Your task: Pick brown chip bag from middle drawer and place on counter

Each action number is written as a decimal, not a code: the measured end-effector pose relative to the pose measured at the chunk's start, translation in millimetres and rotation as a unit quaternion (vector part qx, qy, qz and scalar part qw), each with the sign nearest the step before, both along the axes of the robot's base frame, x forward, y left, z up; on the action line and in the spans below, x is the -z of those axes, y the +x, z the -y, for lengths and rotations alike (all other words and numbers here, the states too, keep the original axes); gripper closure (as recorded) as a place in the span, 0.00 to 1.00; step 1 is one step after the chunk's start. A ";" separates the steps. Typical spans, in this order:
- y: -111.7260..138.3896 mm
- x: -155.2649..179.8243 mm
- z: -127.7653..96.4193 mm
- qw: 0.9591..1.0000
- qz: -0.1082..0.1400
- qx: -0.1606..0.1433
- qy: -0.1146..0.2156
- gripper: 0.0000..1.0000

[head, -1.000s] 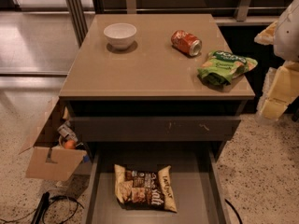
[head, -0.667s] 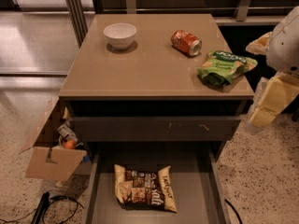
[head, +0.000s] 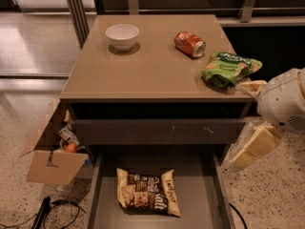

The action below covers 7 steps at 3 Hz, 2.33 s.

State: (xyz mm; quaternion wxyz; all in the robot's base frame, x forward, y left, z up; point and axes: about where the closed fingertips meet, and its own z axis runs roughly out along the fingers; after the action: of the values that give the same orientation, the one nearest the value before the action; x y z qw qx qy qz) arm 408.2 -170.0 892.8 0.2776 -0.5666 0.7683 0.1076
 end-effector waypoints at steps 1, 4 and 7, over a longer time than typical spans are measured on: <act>-10.1 44.7 -27.4 0.998 0.005 -0.002 0.063 0.00; -3.4 83.3 -63.9 0.995 -0.007 -0.012 0.103 0.00; 13.5 226.2 -118.1 0.991 -0.005 0.005 0.136 0.00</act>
Offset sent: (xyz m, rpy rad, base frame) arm -0.0087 0.0231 -0.0396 0.1089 -0.0073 0.0041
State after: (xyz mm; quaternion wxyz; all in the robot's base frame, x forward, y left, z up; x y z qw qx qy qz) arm 421.7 -51.9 666.6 0.3486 -0.5192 0.7509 0.2124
